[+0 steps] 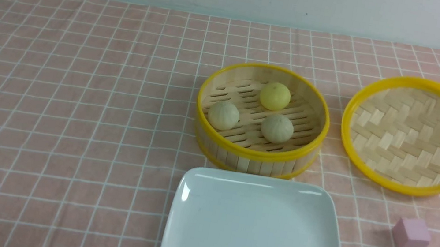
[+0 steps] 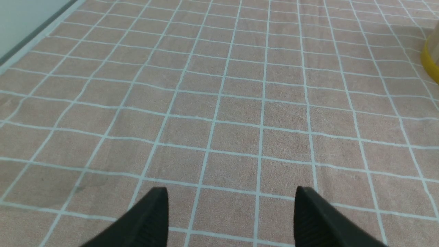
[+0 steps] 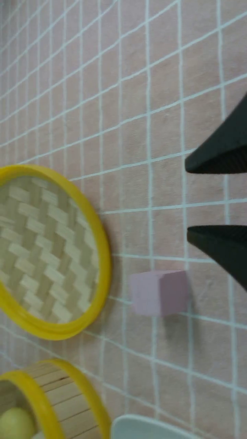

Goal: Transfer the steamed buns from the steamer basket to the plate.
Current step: Use the right arm to grab the steamed stuffed bun that is closest to it

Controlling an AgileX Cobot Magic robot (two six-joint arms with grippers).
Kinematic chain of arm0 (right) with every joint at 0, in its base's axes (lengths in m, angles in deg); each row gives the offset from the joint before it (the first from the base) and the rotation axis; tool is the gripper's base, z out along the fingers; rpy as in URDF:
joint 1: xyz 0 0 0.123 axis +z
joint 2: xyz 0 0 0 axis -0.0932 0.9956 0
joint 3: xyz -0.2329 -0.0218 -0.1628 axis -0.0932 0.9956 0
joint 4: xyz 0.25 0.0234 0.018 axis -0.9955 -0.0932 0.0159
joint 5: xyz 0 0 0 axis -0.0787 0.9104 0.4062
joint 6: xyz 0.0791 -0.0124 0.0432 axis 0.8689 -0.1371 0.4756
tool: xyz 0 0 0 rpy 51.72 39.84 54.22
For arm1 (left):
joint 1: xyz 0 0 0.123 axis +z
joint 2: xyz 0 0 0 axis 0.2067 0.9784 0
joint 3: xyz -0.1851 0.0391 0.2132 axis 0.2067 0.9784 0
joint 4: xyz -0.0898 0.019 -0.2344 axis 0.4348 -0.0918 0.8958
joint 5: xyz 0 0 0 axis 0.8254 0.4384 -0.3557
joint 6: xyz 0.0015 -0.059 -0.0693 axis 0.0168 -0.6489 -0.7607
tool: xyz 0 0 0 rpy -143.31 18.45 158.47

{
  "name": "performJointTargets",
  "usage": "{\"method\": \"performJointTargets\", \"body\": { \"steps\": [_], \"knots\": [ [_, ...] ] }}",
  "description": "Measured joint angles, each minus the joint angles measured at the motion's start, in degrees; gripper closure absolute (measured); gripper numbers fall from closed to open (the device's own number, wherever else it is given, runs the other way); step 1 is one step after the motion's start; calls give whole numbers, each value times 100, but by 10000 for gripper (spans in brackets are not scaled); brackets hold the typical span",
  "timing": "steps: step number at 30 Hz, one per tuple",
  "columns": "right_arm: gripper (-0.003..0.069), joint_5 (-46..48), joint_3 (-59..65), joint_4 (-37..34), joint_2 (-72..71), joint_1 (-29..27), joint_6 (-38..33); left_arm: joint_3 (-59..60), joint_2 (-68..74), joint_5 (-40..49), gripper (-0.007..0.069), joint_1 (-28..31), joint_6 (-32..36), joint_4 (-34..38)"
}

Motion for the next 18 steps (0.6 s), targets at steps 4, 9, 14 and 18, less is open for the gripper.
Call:
{"method": "performJointTargets", "body": {
  "steps": [4,9,14,18],
  "knots": [
    [419,35,-716,-26,0,0,450,0,0,0,131,0,0,-5],
    [419,924,-1740,-43,0,0,598,0,0,0,131,0,0,-5],
    [419,2985,-3116,-43,0,0,598,0,0,0,131,0,0,-5],
    [419,3595,-3460,-141,0,0,598,0,0,0,131,0,0,-5]
  ]
}}
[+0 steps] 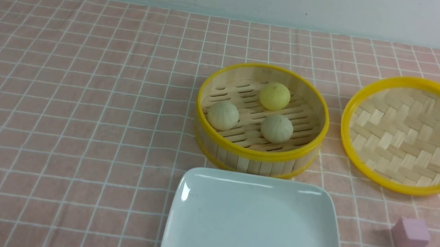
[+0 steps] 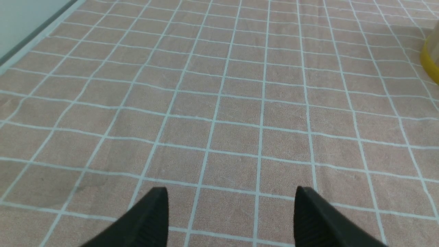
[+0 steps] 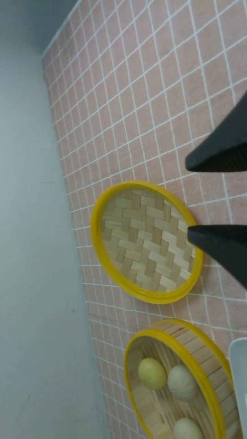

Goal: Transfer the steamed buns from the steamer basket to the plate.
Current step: Use the right arm to grab the steamed stuffed bun that is closest to it

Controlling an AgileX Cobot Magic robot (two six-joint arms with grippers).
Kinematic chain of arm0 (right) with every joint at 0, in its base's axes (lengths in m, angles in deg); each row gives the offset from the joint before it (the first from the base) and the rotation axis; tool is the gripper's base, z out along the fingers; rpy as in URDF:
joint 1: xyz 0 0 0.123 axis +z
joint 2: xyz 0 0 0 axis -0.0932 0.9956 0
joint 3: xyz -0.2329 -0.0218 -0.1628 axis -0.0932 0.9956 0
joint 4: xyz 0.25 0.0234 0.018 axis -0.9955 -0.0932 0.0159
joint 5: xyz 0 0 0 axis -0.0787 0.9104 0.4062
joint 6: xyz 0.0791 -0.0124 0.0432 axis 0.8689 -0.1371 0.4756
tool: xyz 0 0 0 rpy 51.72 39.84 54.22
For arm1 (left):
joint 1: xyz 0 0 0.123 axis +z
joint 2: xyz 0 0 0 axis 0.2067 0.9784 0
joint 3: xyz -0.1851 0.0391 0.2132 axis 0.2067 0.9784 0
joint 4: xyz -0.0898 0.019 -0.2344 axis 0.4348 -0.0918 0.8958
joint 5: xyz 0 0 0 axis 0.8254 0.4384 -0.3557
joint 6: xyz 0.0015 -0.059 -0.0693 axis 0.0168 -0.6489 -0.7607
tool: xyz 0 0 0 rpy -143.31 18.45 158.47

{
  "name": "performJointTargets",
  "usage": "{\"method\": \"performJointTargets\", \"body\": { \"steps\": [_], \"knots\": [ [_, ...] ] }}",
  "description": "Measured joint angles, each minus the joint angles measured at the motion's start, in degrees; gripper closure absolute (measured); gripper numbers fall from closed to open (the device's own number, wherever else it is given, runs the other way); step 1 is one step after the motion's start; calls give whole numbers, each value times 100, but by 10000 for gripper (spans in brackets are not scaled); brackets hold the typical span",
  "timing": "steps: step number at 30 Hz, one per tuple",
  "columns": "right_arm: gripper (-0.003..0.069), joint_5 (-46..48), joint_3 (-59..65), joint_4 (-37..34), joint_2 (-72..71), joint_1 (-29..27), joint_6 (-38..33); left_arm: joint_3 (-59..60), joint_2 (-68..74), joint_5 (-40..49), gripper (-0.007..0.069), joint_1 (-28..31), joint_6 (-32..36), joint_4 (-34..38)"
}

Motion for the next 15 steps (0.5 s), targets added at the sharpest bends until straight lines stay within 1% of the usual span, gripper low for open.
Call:
{"method": "performJointTargets", "body": {
  "steps": [3,5,13,15],
  "knots": [
    [419,628,-60,-239,0,0,7,0,0,0,131,0,0,0],
    [419,888,-60,-425,0,0,7,0,0,0,131,0,2,0],
    [419,754,26,-875,0,0,1,0,0,0,131,0,2,0],
    [419,741,26,-1082,0,0,1,0,0,0,131,0,2,0]
  ]
}}
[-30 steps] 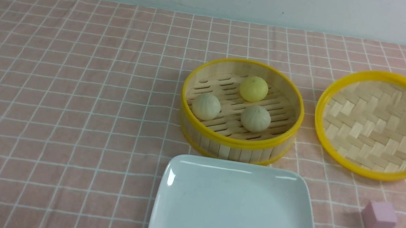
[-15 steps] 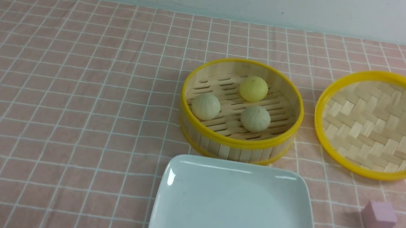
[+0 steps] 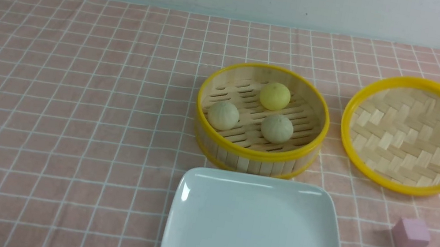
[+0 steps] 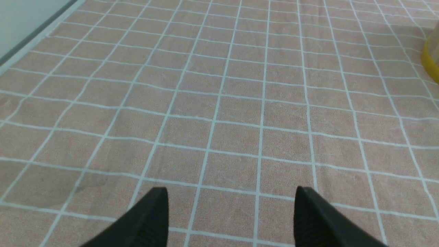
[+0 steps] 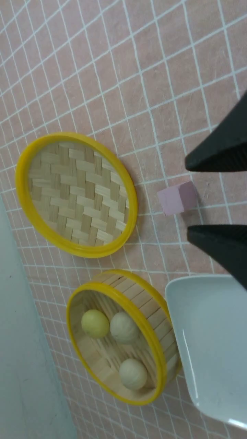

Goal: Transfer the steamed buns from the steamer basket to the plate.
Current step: Use the right arm to grab the steamed stuffed bun that is closest to it

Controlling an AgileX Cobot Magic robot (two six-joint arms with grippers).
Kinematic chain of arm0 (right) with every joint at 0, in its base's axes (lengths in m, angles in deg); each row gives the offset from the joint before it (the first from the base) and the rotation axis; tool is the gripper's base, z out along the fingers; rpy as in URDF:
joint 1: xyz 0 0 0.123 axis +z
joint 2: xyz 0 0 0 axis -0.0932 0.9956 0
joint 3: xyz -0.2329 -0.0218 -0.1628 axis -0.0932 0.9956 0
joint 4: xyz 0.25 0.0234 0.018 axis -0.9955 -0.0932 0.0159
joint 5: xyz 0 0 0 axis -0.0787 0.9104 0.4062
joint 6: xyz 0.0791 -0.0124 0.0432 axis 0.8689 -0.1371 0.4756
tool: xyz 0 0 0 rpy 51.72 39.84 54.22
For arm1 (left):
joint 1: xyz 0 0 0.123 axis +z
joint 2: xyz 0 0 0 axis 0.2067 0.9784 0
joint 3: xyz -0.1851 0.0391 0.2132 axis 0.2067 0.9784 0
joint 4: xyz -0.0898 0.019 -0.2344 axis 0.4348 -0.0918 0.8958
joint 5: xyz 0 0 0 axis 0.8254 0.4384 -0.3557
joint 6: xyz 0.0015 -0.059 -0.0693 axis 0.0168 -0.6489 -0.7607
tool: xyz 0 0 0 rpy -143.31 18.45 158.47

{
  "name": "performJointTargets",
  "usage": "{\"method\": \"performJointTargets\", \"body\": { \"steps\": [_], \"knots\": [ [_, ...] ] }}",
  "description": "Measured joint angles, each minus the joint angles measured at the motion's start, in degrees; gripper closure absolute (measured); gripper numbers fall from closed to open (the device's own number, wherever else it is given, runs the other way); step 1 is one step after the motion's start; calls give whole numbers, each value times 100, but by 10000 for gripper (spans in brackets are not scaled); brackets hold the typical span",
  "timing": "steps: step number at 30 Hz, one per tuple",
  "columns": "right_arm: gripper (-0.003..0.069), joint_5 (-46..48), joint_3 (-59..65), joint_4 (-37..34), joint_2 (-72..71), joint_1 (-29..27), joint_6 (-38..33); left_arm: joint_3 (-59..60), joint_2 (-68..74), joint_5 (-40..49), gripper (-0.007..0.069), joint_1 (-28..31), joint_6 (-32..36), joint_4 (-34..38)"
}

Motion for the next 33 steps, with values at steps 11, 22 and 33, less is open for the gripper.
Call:
{"method": "performJointTargets", "body": {
  "steps": [11,22,33],
  "knots": [
    [419,-23,0,-478,0,0,0,0,0,0,131,0,0,-14],
    [419,-207,0,-1147,0,0,-785,54,0,-1180,131,0,-868,668],
    [419,-293,0,-2493,7,0,-3241,54,0,-3062,131,0,-2231,1891]
  ]
}}
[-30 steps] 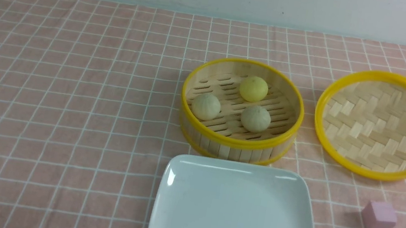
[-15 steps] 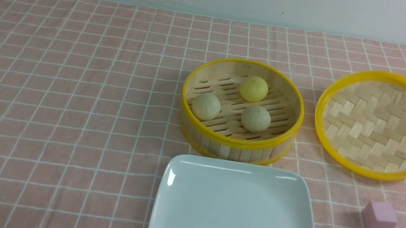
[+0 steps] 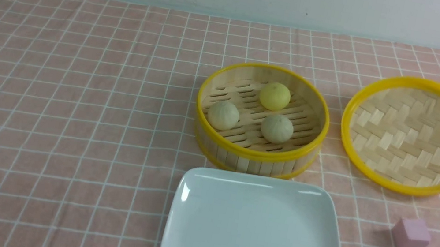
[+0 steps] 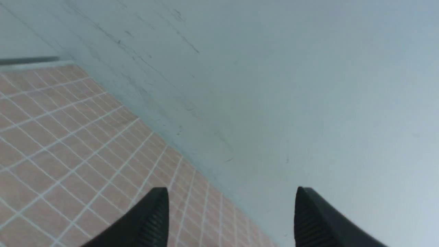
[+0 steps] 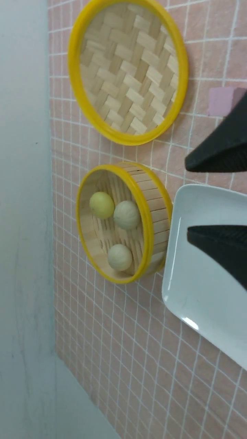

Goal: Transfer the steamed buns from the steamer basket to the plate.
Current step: Use the right arm to grab the steamed stuffed bun that is closest to it

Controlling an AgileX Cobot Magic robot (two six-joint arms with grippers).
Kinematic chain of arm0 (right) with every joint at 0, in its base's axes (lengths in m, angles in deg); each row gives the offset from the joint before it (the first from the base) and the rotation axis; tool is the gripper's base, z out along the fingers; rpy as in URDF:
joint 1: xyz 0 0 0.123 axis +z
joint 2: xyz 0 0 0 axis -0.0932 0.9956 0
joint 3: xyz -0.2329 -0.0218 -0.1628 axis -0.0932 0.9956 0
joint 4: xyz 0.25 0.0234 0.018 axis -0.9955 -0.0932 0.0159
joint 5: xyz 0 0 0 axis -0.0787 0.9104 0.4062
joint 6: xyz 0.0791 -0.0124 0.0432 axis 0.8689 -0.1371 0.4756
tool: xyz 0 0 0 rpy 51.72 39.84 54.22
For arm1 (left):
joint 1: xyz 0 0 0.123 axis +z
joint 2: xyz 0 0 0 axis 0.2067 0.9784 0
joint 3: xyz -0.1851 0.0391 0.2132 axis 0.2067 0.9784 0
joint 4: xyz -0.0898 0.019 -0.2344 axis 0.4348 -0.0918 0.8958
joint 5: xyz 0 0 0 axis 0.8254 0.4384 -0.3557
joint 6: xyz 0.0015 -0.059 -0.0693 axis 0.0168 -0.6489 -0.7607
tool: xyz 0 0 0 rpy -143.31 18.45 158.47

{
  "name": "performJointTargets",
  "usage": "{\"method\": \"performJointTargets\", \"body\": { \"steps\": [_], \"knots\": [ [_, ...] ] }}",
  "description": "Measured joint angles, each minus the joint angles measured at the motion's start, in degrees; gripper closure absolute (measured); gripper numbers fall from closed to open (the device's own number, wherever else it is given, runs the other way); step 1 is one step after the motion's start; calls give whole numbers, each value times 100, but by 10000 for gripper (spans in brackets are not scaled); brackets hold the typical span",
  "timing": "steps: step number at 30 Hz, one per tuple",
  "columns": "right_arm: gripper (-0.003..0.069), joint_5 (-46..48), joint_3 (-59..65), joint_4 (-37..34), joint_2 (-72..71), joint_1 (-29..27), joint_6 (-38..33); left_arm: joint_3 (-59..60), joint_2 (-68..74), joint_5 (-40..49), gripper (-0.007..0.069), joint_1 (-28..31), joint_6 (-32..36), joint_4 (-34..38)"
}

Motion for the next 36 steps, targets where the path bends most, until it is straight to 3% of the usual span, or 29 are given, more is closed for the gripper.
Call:
{"method": "performJointTargets", "body": {
  "steps": [7,16,18,21,24,27,36],
  "knots": [
    [419,-5,0,-60,137,0,-131,0,0,12,132,0,-82,-103],
    [419,2,0,-60,169,0,-385,-24,0,-113,197,-38,-83,-1258],
    [419,52,0,-54,176,0,-440,-176,0,30,214,-90,-210,-1501],
    [419,211,-21,71,332,0,-495,-941,29,1158,229,-335,-557,-2072],
    [419,319,-223,227,812,0,-605,-1965,533,2283,232,-814,-595,-2329],
    [419,290,-565,179,1548,0,-1103,-2761,1339,2739,231,-1435,-308,-2306],
    [419,680,-2555,-750,4966,0,-3071,-3841,3898,2492,231,-3351,1497,-2195]
  ]
}}
